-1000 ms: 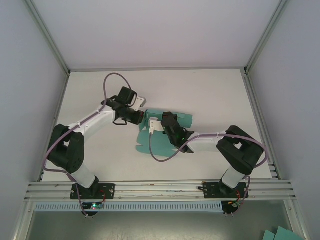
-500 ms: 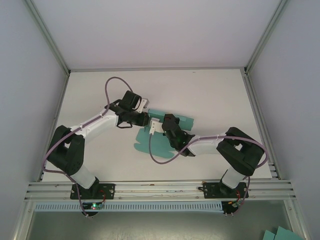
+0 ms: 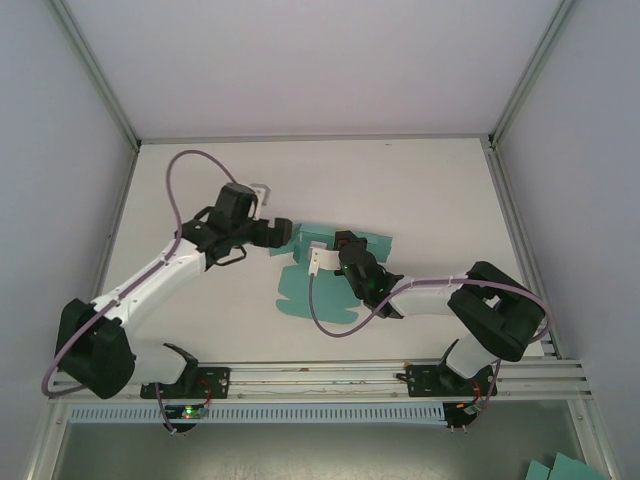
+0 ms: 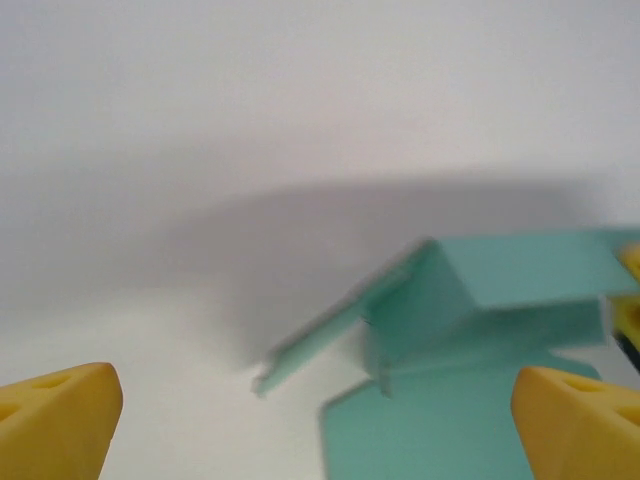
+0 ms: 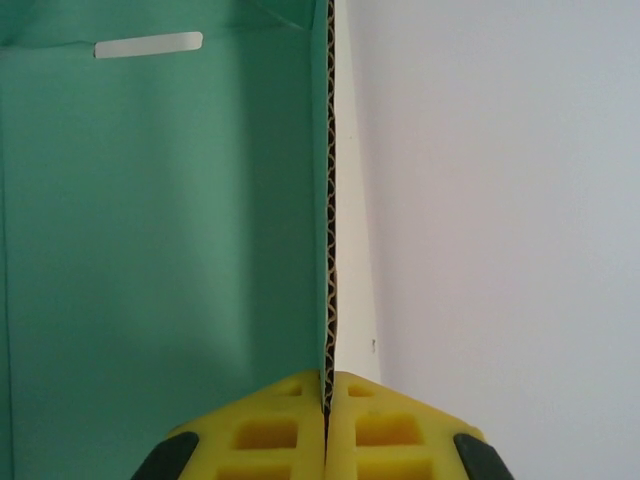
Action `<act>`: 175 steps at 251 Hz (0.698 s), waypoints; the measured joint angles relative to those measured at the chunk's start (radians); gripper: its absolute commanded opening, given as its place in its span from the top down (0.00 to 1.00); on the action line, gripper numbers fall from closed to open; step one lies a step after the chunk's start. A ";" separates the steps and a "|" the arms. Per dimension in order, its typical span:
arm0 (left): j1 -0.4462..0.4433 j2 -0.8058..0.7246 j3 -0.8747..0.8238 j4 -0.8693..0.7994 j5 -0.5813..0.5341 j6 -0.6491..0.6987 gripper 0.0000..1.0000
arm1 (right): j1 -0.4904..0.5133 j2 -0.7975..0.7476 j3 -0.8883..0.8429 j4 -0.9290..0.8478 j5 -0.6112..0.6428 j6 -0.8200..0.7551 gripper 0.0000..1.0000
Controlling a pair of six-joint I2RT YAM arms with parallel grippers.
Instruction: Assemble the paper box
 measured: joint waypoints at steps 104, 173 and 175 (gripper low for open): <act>0.266 0.190 -0.080 0.167 0.176 0.012 0.15 | 0.000 0.004 0.000 0.010 -0.020 -0.025 1.00; 0.191 0.316 -0.134 0.285 0.369 0.089 0.30 | 0.000 0.000 0.000 -0.001 -0.029 -0.024 1.00; 0.188 0.315 -0.137 0.288 0.374 0.092 0.30 | 0.000 -0.001 0.000 -0.002 -0.030 -0.024 1.00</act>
